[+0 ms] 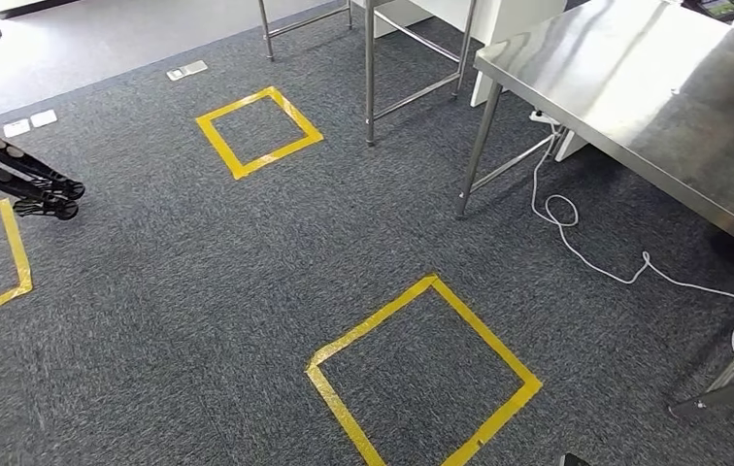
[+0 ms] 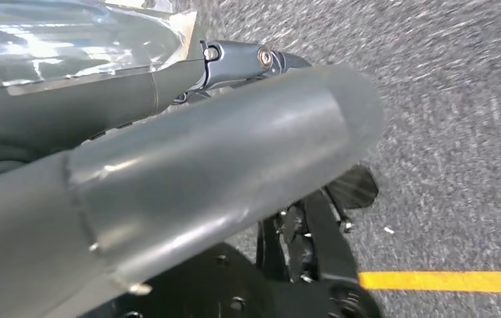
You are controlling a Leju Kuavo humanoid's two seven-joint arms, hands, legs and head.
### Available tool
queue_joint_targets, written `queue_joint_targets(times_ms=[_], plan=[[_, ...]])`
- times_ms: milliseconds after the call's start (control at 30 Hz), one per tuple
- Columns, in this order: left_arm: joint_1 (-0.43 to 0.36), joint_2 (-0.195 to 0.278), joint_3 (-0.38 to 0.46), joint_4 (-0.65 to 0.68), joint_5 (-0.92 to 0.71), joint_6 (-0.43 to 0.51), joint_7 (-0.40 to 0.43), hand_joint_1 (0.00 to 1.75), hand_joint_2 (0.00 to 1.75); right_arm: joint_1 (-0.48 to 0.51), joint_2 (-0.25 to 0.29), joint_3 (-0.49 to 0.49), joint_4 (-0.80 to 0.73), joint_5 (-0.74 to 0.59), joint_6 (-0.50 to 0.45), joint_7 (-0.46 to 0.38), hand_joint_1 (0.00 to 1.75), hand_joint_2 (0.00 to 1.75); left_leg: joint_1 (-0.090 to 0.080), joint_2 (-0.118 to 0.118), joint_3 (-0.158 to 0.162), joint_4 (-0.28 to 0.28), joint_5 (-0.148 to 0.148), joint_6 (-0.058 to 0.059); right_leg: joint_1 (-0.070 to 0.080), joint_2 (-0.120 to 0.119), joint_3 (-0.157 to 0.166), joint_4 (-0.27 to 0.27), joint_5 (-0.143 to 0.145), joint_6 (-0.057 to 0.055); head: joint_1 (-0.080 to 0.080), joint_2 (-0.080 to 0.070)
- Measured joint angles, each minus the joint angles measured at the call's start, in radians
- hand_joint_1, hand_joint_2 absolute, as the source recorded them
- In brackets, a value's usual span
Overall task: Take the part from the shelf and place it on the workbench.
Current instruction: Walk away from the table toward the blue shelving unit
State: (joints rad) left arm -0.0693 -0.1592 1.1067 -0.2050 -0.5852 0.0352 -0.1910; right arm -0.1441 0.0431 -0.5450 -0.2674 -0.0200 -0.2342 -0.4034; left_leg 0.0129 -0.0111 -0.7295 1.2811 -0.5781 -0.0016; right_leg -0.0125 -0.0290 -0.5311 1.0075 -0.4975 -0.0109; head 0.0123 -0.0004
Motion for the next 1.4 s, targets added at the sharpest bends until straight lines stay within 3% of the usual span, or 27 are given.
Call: queue_joint_targets(times_ms=[33,67,167,233,300,333,400,467,533,567,600,667,733,800,833,900,967,1033,1067,1100,1167,1233,1333,1400], plan=[[0.0,0.0,0.0,0.0,0.0,0.0,0.0,0.0,0.0,0.0,0.0,0.0,0.0,0.0,0.0,0.0,0.0,0.0,0.005,0.005,-0.008,0.017,0.001,-0.005,0.0,-0.012,-0.001,0.0,-0.001,0.0,0.0,0.0],[0.001,0.0,0.0,0.0,0.0,0.001,0.0,0.0,0.0,0.0,0.001,0.0,0.0,0.0,0.0,0.001,0.0,0.0,0.01,0.011,0.005,-0.006,0.021,-0.01,-0.001,-0.023,0.0,0.001,-0.002,0.001,-0.001,0.0],[-0.001,0.002,0.0,0.0,-0.005,0.002,0.002,0.0,0.0,0.002,0.003,0.0,0.0,-0.001,-0.001,0.002,0.0,0.0,0.017,0.065,0.106,-0.185,0.097,-0.015,0.002,-0.05,0.004,0.003,-0.011,0.013,-0.002,0.0],[-0.004,0.003,0.0,0.0,-0.015,0.002,0.008,0.0,0.0,0.007,0.004,-0.004,0.0,-0.004,-0.004,0.003,0.0,0.0,0.01,0.083,0.137,-0.239,0.107,-0.003,0.008,-0.067,0.009,0.003,-0.018,0.026,0.0,0.0],[-0.005,0.007,0.0,0.0,-0.023,0.004,0.019,0.0,0.0,0.012,0.007,-0.009,0.0,-0.007,-0.005,0.003,0.0,0.0,0.004,0.059,0.138,-0.246,0.11,0.016,0.009,-0.085,0.018,0.0,-0.021,0.038,0.003,0.0],[-0.005,0.008,0.0,0.0,-0.025,0.007,0.025,0.0,0.0,0.014,0.009,-0.011,0.0,-0.004,-0.005,0.003,0.0,0.0,0.002,0.049,0.141,-0.252,0.114,0.025,0.007,-0.078,0.02,0.005,-0.026,0.043,0.003,0.0],[-0.007,0.01,0.0,-0.001,-0.021,0.018,0.037,0.0,0.0,0.017,0.013,-0.014,0.0,0.01,-0.007,0.006,0.0,0.0,0.003,0.029,0.146,-0.265,0.124,0.043,0.003,-0.034,-0.005,0.064,-0.062,0.044,0.006,0.0],[-0.012,0.011,0.005,-0.001,-0.008,0.033,0.045,0.0,0.0,0.02,0.017,-0.013,0.001,0.034,-0.011,0.019,0.0,0.0,0.001,0.008,0.143,-0.266,0.127,0.051,-0.003,0.011,-0.067,0.191,-0.117,0.035,0.01,0.0],[-0.014,0.01,0.018,-0.001,0.011,0.051,0.051,0.0,0.0,0.017,0.023,-0.009,0.001,0.063,-0.019,0.04,0.0,0.0,0.0,-0.019,0.142,-0.265,0.128,0.053,-0.004,0.021,-0.115,0.276,-0.138,0.039,0.011,0.0],[-0.014,0.009,0.026,-0.001,0.021,0.059,0.052,0.0,0.0,0.012,0.025,-0.003,0.001,0.079,-0.023,0.051,0.0,0.0,0.0,-0.033,0.143,-0.265,0.128,0.052,-0.005,0.024,-0.114,0.266,-0.122,0.047,0.011,0.0],[-0.014,0.007,0.035,-0.001,0.03,0.064,0.053,0.0,0.0,0.005,0.029,0.004,0.001,0.094,-0.028,0.063,0.0,0.0,0.0,-0.045,0.144,-0.264,0.129,0.051,-0.007,0.03,-0.095,0.219,-0.094,0.056,0.011,0.0],[-0.015,0.002,0.05,-0.001,0.045,0.07,0.053,0.0,0.0,-0.012,0.035,0.021,0.001,0.121,-0.035,0.083,0.0,0.0,-0.002,-0.068,0.144,-0.262,0.129,0.045,-0.013,0.063,-0.038,0.085,-0.034,0.068,0.012,0.0],[-0.017,-0.001,0.065,-0.001,0.055,0.074,0.051,0.0,0.0,-0.027,0.043,0.036,0.001,0.139,-0.038,0.099,0.0,0.0,-0.005,-0.087,0.141,-0.261,0.13,0.034,-0.014,0.086,-0.01,0.014,-0.009,0.06,0.01,0.0],[-0.016,-0.004,0.076,-0.001,0.061,0.083,0.05,0.0,0.0,-0.036,0.051,0.049,0.0,0.152,-0.039,0.111,0.0,0.0,-0.003,-0.103,0.136,-0.263,0.134,0.02,-0.01,0.073,-0.005,0.007,-0.005,0.042,0.008,0.0],[-0.015,-0.005,0.081,-0.001,0.063,0.089,0.05,0.0,0.0,-0.039,0.055,0.055,-0.001,0.158,-0.039,0.114,0.0,0.0,0.0,-0.101,0.131,-0.259,0.132,0.015,-0.011,0.064,-0.002,0.005,-0.002,0.034,0.007,0.0],[-0.015,-0.006,0.092,-0.001,0.069,0.104,0.053,0.0,0.0,-0.044,0.06,0.064,-0.003,0.169,-0.039,0.118,0.0,0.0,0.002,-0.061,0.104,-0.207,0.098,0.007,-0.015,0.043,0.0,0.0,0.004,0.018,0.001,0.0],[-0.016,-0.007,0.1,-0.001,0.073,0.118,0.06,0.0,0.0,-0.043,0.062,0.07,-0.005,0.178,-0.039,0.118,0.0,0.0,0.003,-0.013,0.048,-0.089,0.034,0.001,-0.01,0.02,0.0,-0.001,0.003,0.007,-0.005,0.0],[-0.017,-0.007,0.105,-0.001,0.074,0.125,0.066,0.0,0.0,-0.041,0.062,0.074,-0.004,0.186,-0.04,0.118,0.0,0.0,0.006,0.002,0.004,0.002,0.005,-0.004,-0.005,-0.005,0.0,0.0,0.001,0.003,-0.006,0.0],[-0.016,-0.007,0.108,-0.001,0.075,0.128,0.069,0.0,0.0,-0.04,0.062,0.075,-0.004,0.189,-0.041,0.118,0.0,0.0,0.007,0.007,0.005,0.0,0.017,-0.006,-0.004,-0.016,0.0,0.0,-0.001,0.001,-0.006,0.0],[-0.016,-0.007,0.112,-0.001,0.076,0.131,0.073,0.0,0.0,-0.04,0.063,0.077,-0.004,0.193,-0.041,0.117,0.0,0.0,0.008,0.014,0.026,-0.04,0.044,-0.006,-0.003,-0.026,0.001,0.0,-0.002,0.002,-0.006,0.0],[-0.017,-0.007,0.118,-0.001,0.077,0.134,0.081,0.0,0.0,-0.04,0.064,0.079,-0.005,0.2,-0.044,0.114,0.0,0.0,0.006,0.051,0.094,-0.166,0.1,-0.002,0.001,-0.043,0.006,0.001,-0.007,0.006,-0.006,0.0],[-0.021,-0.007,0.12,-0.001,0.075,0.134,0.085,0.0,0.0,-0.039,0.066,0.08,-0.005,0.205,-0.049,0.109,0.0,0.0,-0.001,0.076,0.133,-0.24,0.118,0.008,0.008,-0.059,0.009,0.002,-0.013,0.015,-0.004,0.0],[-0.021,-0.007,0.122,-0.001,0.072,0.131,0.082,0.0,0.0,-0.037,0.071,0.081,-0.005,0.211,-0.057,0.098,0.0,0.0,-0.007,0.051,0.137,-0.255,0.12,0.028,0.012,-0.08,0.015,0.002,-0.02,0.03,0.0,0.0],[-0.02,-0.007,0.124,-0.001,0.072,0.128,0.078,0.0,0.0,-0.035,0.073,0.083,-0.006,0.215,-0.06,0.094,0.0,0.0,-0.004,0.031,0.143,-0.267,0.128,0.043,0.008,-0.044,0.002,0.041,-0.046,0.035,0.001,0.0]])
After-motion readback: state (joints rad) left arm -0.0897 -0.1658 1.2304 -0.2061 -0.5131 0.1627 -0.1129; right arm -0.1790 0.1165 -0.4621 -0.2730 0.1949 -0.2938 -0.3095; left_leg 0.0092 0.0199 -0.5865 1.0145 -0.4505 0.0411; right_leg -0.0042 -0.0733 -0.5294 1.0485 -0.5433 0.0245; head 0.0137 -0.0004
